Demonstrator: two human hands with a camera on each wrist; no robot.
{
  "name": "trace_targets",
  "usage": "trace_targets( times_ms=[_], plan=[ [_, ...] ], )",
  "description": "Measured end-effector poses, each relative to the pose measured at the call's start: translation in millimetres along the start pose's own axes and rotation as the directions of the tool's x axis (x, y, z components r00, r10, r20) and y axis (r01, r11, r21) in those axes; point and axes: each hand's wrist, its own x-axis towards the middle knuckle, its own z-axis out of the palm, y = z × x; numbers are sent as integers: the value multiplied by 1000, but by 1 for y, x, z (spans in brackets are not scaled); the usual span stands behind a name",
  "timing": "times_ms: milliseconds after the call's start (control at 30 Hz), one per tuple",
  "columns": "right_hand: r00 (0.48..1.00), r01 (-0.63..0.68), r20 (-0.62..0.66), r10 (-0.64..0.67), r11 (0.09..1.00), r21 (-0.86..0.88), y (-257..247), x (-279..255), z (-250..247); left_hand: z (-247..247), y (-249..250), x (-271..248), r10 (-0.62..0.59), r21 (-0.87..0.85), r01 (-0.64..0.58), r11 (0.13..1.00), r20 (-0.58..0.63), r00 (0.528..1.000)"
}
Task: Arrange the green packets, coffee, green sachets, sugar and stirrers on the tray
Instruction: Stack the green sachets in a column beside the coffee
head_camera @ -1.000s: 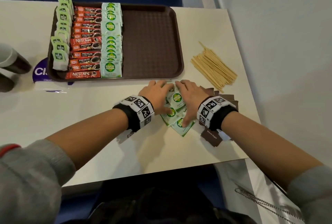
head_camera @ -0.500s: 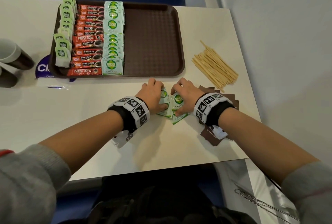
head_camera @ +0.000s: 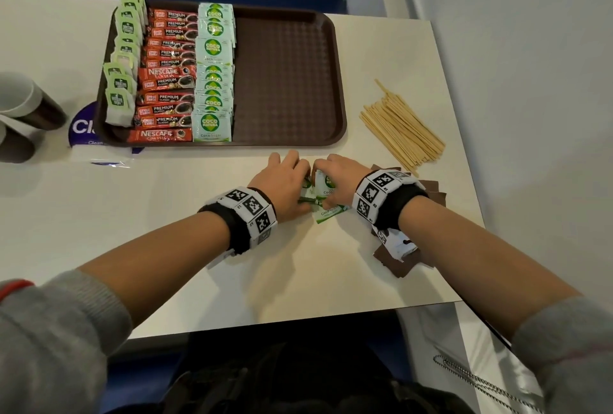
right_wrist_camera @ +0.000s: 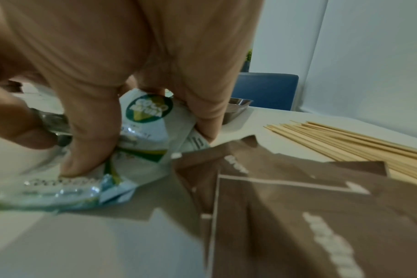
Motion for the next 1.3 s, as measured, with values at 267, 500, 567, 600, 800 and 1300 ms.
trace_targets(
  times_ms=[267,500,567,600,800,1300],
  plan=[
    [998,-25,-53,31,994,106,5,-4,-23,-3,-7,-2,62,11,-62,998,25,998],
    [984,-35,-160,76,969,245,15,-4,-53,0,-15,-4,51,9,-52,999,34,998],
    [975,-29,-197,100,942,336,14,-3,-58,-2,-15,-5,45,-14,-44,999,45,998],
    [972,-24,-209,106,932,363,14,-2,-60,-3,-15,-5,40,-22,-39,999,51,998],
    [970,7,-224,92,913,407,4,4,-60,-10,-17,2,-20,-53,26,998,101,995],
    [968,123,-245,44,771,625,-22,25,-74,-38,-62,-1,-273,-580,241,778,34,962]
  ],
)
